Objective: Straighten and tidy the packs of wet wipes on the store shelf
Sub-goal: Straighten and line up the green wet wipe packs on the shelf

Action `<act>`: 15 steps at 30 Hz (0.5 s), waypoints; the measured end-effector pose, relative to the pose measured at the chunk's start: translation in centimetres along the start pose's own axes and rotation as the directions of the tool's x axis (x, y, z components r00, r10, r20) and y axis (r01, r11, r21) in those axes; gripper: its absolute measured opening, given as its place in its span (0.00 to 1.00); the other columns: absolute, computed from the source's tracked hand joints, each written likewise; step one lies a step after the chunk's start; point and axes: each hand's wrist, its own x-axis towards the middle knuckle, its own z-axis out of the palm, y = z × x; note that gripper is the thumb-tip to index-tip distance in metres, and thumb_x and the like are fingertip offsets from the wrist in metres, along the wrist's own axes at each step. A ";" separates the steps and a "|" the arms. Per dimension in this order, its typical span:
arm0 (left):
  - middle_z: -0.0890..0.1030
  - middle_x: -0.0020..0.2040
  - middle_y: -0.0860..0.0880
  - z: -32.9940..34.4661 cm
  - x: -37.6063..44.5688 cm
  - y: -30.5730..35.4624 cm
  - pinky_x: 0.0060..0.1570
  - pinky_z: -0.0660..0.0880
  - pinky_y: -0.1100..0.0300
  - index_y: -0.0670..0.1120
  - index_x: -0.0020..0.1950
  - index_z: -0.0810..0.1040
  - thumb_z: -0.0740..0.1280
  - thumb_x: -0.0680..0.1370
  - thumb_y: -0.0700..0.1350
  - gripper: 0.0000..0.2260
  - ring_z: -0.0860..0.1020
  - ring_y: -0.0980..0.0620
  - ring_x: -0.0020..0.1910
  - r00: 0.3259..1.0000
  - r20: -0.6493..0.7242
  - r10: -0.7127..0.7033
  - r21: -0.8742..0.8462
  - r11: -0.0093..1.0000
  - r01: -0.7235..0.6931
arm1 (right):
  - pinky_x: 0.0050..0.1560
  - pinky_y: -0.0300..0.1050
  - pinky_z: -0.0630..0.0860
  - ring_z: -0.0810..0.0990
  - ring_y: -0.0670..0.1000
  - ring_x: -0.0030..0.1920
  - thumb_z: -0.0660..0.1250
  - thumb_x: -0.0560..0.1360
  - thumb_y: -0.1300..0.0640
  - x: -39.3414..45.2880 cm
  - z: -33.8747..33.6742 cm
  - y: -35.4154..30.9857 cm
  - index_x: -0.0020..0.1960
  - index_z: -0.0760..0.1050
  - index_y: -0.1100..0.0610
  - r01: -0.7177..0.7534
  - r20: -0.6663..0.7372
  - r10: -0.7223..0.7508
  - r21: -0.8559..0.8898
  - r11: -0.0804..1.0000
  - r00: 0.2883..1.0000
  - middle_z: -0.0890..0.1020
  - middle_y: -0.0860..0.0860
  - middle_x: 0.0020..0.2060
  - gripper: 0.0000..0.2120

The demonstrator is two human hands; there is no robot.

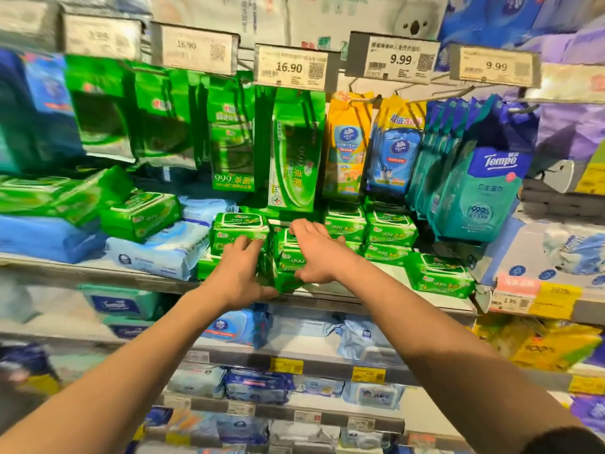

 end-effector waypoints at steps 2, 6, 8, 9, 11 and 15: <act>0.69 0.65 0.41 0.5 -0.4 -0.2 0.67 0.67 0.47 0.42 0.75 0.62 0.79 0.60 0.61 0.50 0.68 0.39 0.65 0.999 0.026 -0.024 -0.017 1.000 0.025 | 0.63 0.69 0.66 0.60 0.60 0.71 0.74 0.68 0.57 0.4 0.2 0.5 0.67 0.56 0.53 0.012 0.030 -0.013 0.039 0.999 0.999 0.65 0.53 0.69 0.35; 0.68 0.66 0.41 0.8 -0.7 0.7 0.67 0.66 0.48 0.41 0.74 0.62 0.77 0.63 0.62 0.48 0.66 0.40 0.66 0.995 0.070 -0.069 0.009 0.998 0.068 | 0.54 0.57 0.74 0.66 0.56 0.60 0.74 0.66 0.62 -0.2 0.2 1.7 0.56 0.60 0.50 0.057 -0.077 -0.051 0.083 0.995 0.996 0.69 0.51 0.57 0.28; 0.68 0.64 0.41 0.9 -0.4 1.6 0.66 0.66 0.50 0.41 0.71 0.64 0.77 0.63 0.62 0.45 0.66 0.41 0.64 0.997 0.059 -0.056 0.032 0.998 0.054 | 0.51 0.58 0.75 0.65 0.54 0.59 0.73 0.65 0.62 -1.1 0.4 2.6 0.54 0.59 0.48 0.054 -0.131 -0.042 0.084 0.995 0.991 0.68 0.48 0.54 0.28; 0.69 0.63 0.41 1.0 -0.2 2.0 0.66 0.66 0.50 0.41 0.71 0.65 0.77 0.63 0.61 0.44 0.66 0.41 0.64 0.998 0.056 -0.041 0.031 0.999 0.040 | 0.51 0.58 0.75 0.64 0.53 0.58 0.73 0.64 0.62 -1.6 0.6 3.4 0.53 0.59 0.47 0.045 -0.156 -0.031 0.087 0.995 0.987 0.67 0.48 0.54 0.28; 0.68 0.64 0.40 1.1 0.4 3.0 0.66 0.66 0.51 0.40 0.70 0.65 0.77 0.64 0.60 0.43 0.66 0.41 0.64 0.998 0.059 -0.014 0.028 1.000 0.012 | 0.52 0.58 0.74 0.64 0.53 0.58 0.73 0.64 0.62 -2.9 0.8 5.2 0.52 0.58 0.46 0.027 -0.216 -0.005 0.097 0.995 0.976 0.68 0.47 0.56 0.28; 0.69 0.64 0.41 1.8 2.0 5.0 0.66 0.67 0.48 0.41 0.69 0.66 0.75 0.66 0.61 0.40 0.66 0.41 0.64 0.992 0.120 0.033 0.096 0.994 -0.045 | 0.54 0.57 0.73 0.63 0.52 0.59 0.72 0.63 0.64 -6.2 -0.1 9.5 0.52 0.58 0.46 -0.061 -0.261 0.080 0.079 0.995 0.962 0.68 0.47 0.56 0.29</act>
